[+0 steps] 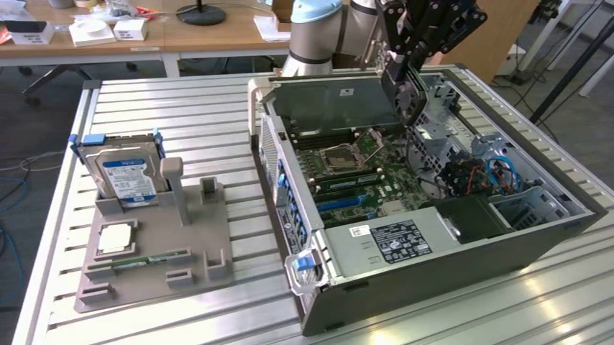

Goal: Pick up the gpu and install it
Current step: 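Pick up the gpu and move the gpu toward the slot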

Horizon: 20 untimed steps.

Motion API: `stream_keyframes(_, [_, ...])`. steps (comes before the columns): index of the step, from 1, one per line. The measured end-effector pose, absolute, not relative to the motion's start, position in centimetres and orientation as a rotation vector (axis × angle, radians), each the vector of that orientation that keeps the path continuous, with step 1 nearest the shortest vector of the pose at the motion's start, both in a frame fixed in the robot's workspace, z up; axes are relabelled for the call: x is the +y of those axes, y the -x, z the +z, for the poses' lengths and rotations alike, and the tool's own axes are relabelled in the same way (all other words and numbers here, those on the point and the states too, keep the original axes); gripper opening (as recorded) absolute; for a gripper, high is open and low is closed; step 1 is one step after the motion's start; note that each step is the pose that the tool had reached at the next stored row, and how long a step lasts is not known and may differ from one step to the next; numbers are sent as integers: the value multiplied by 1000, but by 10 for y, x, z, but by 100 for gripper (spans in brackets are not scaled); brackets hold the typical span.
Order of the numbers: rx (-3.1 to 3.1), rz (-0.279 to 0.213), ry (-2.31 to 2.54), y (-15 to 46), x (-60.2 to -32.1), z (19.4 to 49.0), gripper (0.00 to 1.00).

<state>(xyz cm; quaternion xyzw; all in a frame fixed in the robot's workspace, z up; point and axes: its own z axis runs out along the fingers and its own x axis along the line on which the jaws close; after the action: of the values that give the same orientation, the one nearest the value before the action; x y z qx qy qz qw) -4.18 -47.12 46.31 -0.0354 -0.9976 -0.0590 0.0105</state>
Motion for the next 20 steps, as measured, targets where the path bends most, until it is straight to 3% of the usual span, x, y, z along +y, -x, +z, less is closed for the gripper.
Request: stream_keyframes(20, [-3113,-182,-49,36,-470,458,26])
